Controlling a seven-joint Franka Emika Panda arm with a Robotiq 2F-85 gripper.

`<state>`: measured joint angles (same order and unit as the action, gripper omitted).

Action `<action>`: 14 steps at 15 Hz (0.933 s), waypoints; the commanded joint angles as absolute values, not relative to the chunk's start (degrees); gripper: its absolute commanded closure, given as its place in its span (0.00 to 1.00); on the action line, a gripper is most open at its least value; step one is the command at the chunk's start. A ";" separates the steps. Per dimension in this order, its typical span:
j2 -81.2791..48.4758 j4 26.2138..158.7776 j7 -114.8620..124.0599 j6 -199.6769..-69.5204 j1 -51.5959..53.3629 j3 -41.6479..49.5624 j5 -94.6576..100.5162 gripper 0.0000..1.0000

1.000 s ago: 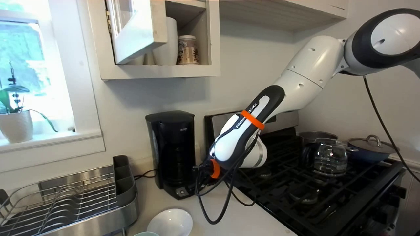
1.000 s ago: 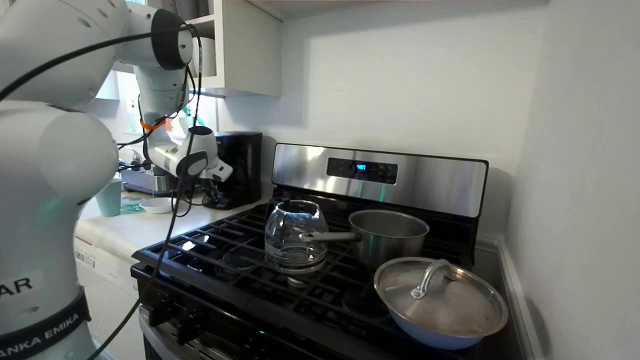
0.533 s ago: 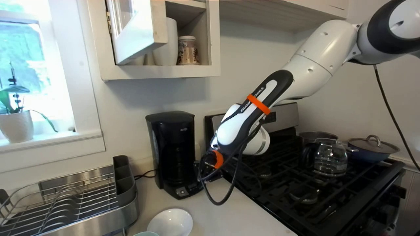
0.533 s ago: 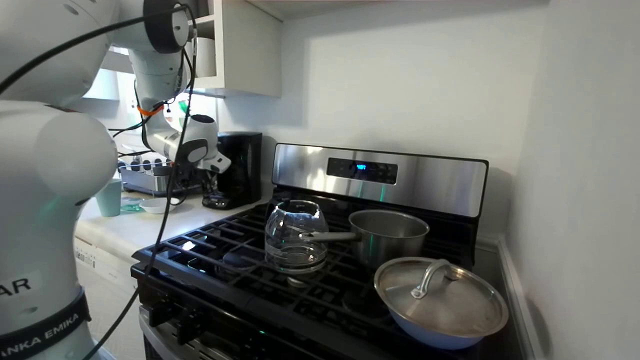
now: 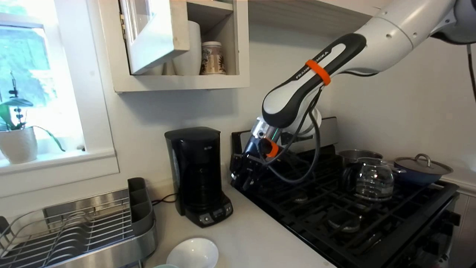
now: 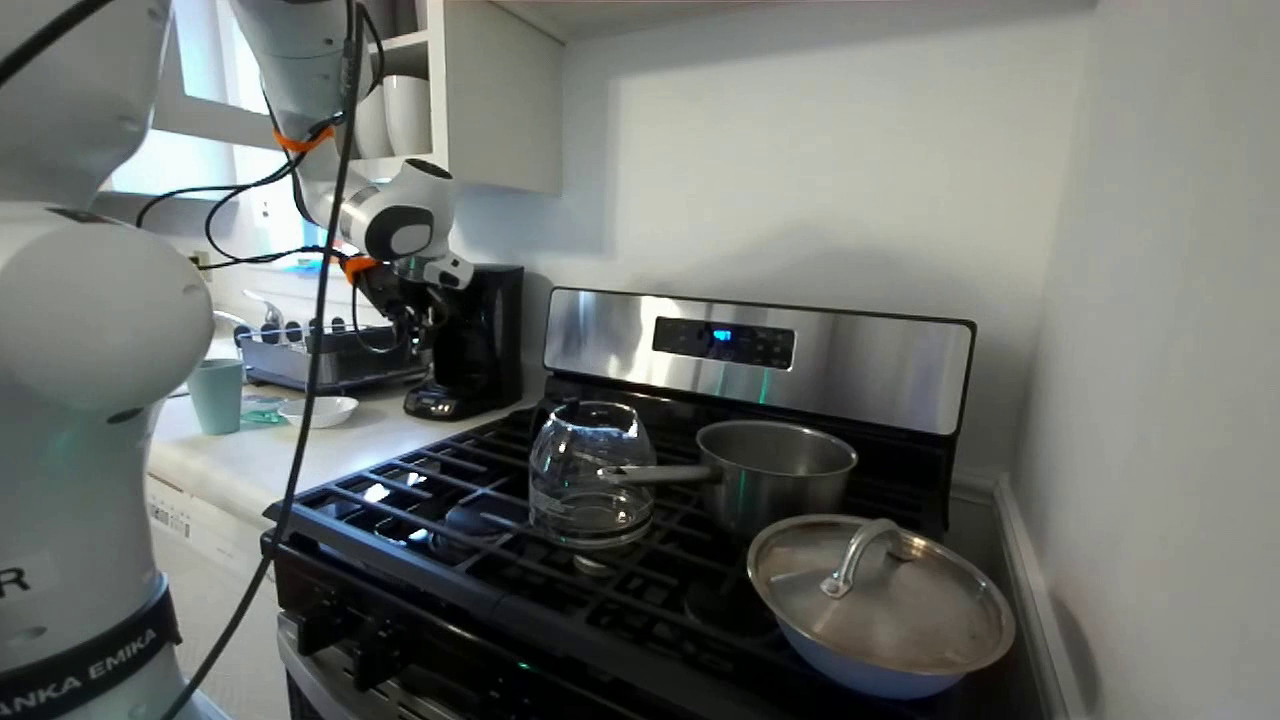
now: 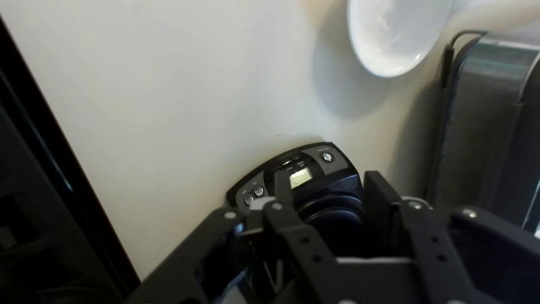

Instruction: Press a button on the black gadget on the left

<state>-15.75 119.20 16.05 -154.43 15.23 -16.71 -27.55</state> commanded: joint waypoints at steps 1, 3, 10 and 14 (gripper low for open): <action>-6.15 124.38 11.61 -144.28 13.72 -16.23 -23.92 0.19; -2.31 125.68 9.84 -140.76 13.91 -15.55 -21.08 0.05; 8.23 129.76 9.64 -137.01 13.91 -14.96 -10.53 0.00; 6.26 127.74 9.16 -137.39 14.33 -14.97 -12.47 0.00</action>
